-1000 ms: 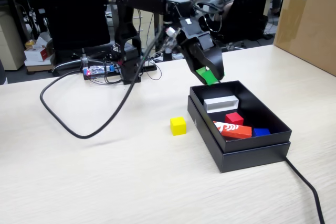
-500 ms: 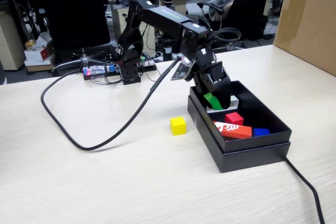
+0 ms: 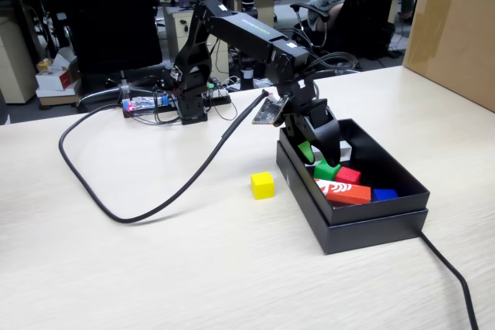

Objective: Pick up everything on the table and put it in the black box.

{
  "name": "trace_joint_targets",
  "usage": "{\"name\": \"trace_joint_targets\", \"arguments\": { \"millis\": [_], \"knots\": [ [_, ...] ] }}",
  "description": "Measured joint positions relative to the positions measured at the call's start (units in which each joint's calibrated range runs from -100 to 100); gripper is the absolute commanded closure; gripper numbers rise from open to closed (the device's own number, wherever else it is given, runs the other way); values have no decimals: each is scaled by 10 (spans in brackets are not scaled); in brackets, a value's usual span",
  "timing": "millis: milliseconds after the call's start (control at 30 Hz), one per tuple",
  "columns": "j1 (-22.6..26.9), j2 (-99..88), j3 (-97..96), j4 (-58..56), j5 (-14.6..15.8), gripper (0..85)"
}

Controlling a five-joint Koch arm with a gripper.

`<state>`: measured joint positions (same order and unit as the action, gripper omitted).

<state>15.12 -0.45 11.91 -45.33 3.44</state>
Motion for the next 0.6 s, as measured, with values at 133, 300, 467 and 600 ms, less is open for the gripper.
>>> {"name": "trace_joint_targets", "arguments": {
  "millis": [133,300,467,600],
  "knots": [
    [-2,-25,-1,-12,0,493],
    [-17,-167,0,-15,0,493],
    [-32,-267,0,-45,0,491],
    [-48,-276,-41,-50,0,434]
  ]
}}
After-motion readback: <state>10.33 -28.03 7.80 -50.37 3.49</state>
